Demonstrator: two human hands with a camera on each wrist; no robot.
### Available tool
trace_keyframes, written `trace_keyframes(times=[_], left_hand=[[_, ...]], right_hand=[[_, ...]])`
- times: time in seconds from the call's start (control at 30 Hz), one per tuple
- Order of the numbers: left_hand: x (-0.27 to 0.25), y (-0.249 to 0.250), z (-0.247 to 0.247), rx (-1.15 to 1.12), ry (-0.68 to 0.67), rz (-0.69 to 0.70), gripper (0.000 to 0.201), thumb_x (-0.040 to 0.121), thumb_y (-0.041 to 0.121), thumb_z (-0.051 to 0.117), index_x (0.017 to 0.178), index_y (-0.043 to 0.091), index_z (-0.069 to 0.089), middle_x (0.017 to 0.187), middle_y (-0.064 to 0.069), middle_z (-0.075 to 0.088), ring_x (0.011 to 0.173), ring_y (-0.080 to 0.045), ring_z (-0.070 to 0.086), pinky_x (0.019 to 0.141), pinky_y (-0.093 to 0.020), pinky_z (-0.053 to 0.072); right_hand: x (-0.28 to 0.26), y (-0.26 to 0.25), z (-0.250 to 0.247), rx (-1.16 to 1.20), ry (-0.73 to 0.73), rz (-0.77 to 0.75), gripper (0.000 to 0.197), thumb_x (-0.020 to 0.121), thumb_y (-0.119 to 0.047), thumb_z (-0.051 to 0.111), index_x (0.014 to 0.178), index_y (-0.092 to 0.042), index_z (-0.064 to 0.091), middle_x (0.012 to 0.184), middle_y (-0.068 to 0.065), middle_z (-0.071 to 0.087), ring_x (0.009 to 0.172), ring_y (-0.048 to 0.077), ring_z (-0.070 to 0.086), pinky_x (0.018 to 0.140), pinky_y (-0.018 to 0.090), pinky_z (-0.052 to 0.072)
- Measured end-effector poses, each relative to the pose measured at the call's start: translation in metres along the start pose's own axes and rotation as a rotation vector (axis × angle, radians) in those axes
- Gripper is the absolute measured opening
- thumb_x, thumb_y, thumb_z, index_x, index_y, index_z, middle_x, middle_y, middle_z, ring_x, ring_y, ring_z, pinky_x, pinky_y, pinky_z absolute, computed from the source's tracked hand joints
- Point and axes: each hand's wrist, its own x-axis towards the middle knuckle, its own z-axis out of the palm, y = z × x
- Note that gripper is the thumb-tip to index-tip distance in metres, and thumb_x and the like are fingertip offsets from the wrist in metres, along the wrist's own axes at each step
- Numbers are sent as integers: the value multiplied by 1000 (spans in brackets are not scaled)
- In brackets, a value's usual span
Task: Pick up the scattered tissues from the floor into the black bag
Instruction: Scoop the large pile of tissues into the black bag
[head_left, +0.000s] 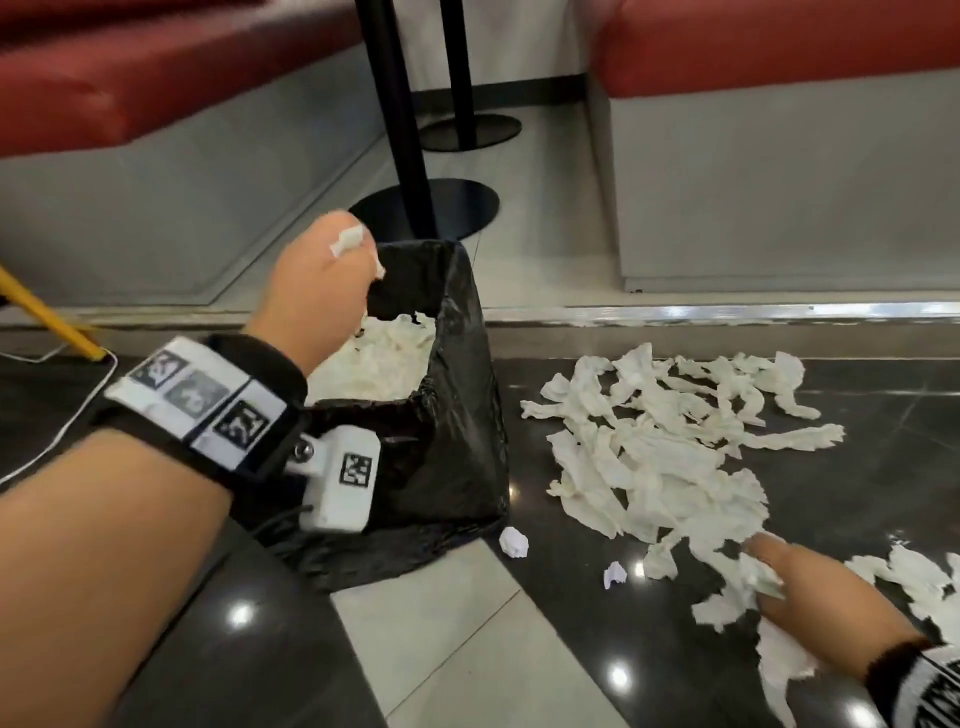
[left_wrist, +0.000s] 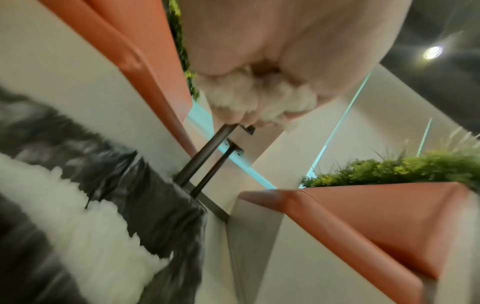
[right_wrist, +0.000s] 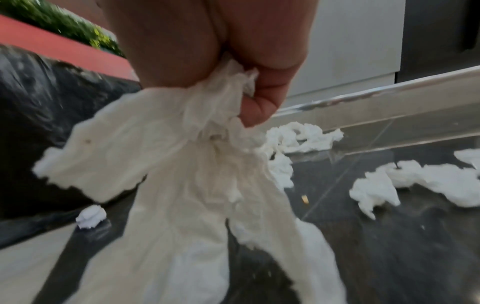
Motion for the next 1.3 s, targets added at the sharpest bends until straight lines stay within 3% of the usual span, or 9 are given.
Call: trace_keyframes(times=[0.13,0.27,0.43,0.6,0.73,0.87,1.03,1.13,1.3], left_hand=[[59,-5,1,348,-200,-242,46,84,30,55,127,20,42,117,-12,52,86,-27,55,60,-31,43],[63,-24,-1,463,-465,-294,65,84,39,59,141,35,29,145,-11,38,122,-32,46,95,-44,47],[43,-35,-4,307,-329,-292,52,81,15,54,131,29,43,101,-6,55,72,-20,51,61,-30,44],[10,-53,-20,-56,51,-218,32,82,10,47,109,25,51,126,2,55,90,-22,59,70,-36,49],[-8,-73,-35,-215,180,-225,26,79,7,47,90,31,51,111,2,59,73,-17,54,61,-32,46],[-14,-80,-47,-291,271,-245,33,78,4,46,77,37,47,93,6,57,63,-14,49,54,-28,38],[-27,-70,-27,-227,124,-166,25,81,2,47,87,26,49,97,3,56,70,-15,48,66,-29,40],[-34,-62,-10,-137,-6,-91,21,80,4,49,90,23,51,87,5,55,58,-13,44,58,-27,37],[-59,-55,46,-175,-376,-35,13,84,8,51,87,21,54,73,7,54,61,-16,51,60,-29,43]], right_hand=[[-10,-10,-28,19,77,56,33,86,-30,60,118,-35,51,114,0,64,95,16,62,78,22,45],[-22,-28,-65,137,181,9,22,80,-32,70,78,-35,48,85,-3,62,73,15,56,64,28,42],[-18,-62,-115,348,275,-22,21,80,-25,70,89,-17,52,85,-1,59,75,21,59,61,32,42],[-10,-144,-182,560,442,-270,25,77,1,56,90,-17,46,81,1,50,65,13,47,52,27,34],[9,-232,-217,620,539,-498,44,80,2,47,117,-20,39,113,3,44,87,11,47,63,13,37],[56,-314,-210,540,512,-551,60,82,3,40,136,-22,27,126,8,30,93,19,44,85,27,42],[122,-349,-166,338,258,-321,69,92,-15,45,146,-35,8,151,11,16,121,40,45,103,48,38],[126,-326,-158,289,232,-270,63,94,-21,46,148,-24,14,153,14,16,132,38,36,108,41,32],[88,-241,-164,158,264,-330,53,89,-20,56,139,-25,37,142,6,33,118,25,51,98,31,41]])
